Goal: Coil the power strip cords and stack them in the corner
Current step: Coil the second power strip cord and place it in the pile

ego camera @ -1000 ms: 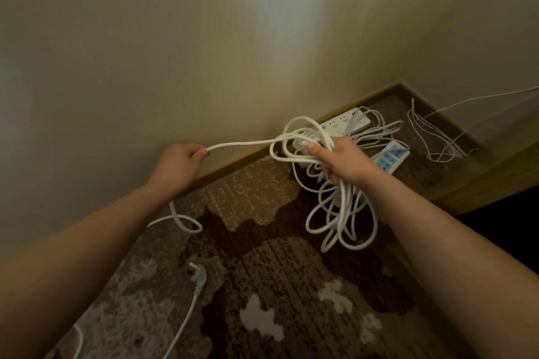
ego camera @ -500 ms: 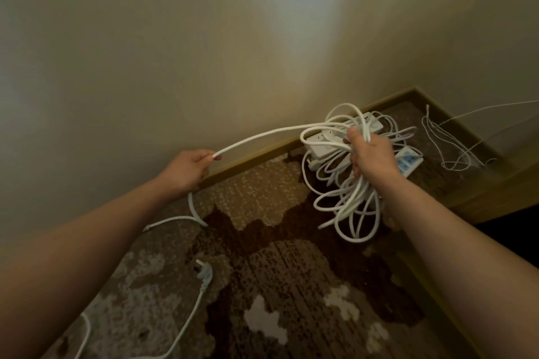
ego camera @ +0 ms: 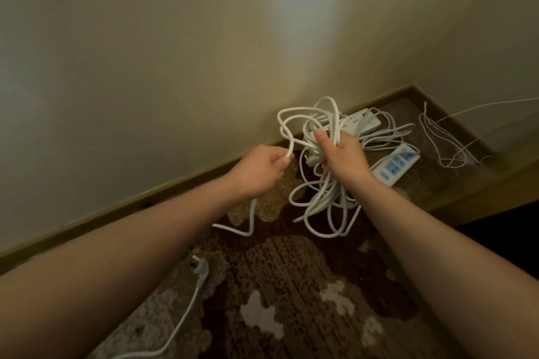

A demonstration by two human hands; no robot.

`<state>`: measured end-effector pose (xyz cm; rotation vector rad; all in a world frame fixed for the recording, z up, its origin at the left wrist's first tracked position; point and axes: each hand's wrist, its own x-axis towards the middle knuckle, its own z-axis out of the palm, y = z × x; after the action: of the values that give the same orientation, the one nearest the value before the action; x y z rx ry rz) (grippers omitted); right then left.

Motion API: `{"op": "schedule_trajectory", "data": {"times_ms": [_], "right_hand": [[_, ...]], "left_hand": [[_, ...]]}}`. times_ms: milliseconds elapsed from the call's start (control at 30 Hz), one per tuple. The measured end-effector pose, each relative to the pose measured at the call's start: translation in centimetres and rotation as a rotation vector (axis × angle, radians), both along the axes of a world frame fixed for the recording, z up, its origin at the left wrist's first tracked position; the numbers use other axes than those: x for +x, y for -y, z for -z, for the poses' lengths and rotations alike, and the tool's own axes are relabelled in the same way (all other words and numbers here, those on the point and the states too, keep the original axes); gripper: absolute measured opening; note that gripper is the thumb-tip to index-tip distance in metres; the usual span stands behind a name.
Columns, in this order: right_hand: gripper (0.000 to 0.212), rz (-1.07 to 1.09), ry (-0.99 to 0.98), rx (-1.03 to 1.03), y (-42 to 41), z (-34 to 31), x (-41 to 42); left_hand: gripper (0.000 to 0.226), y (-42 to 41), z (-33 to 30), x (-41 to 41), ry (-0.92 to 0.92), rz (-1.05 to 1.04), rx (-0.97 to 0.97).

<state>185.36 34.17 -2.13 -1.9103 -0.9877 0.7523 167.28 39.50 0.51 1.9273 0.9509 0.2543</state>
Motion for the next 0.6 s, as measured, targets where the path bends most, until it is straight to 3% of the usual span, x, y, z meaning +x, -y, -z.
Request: {"op": "schedule_trajectory", "data": {"times_ms": [167,367,500,600], "right_hand": [[0.041,-0.007,-0.013,-0.01,-0.4,-0.2,-0.3],[0.025,-0.096,-0.079,-0.005,-0.3,-0.5,0.3],[0.009,-0.123,-0.082,-0.064,-0.7,-0.7,0.5],[0.007,-0.107,-0.092,-0.084,-0.7,-0.8,0.6]], "left_hand": [[0.02,1.9,1.2,1.9,-0.193,0.15,0.185],[0.008,2.7,1.9,2.6,-0.105,0.163,0.339],[0.01,3.2,2.4,2.9,-0.089,0.138,0.298],[0.014,3.5,2.8,2.7,-0.022,0.085,0.124]]}}
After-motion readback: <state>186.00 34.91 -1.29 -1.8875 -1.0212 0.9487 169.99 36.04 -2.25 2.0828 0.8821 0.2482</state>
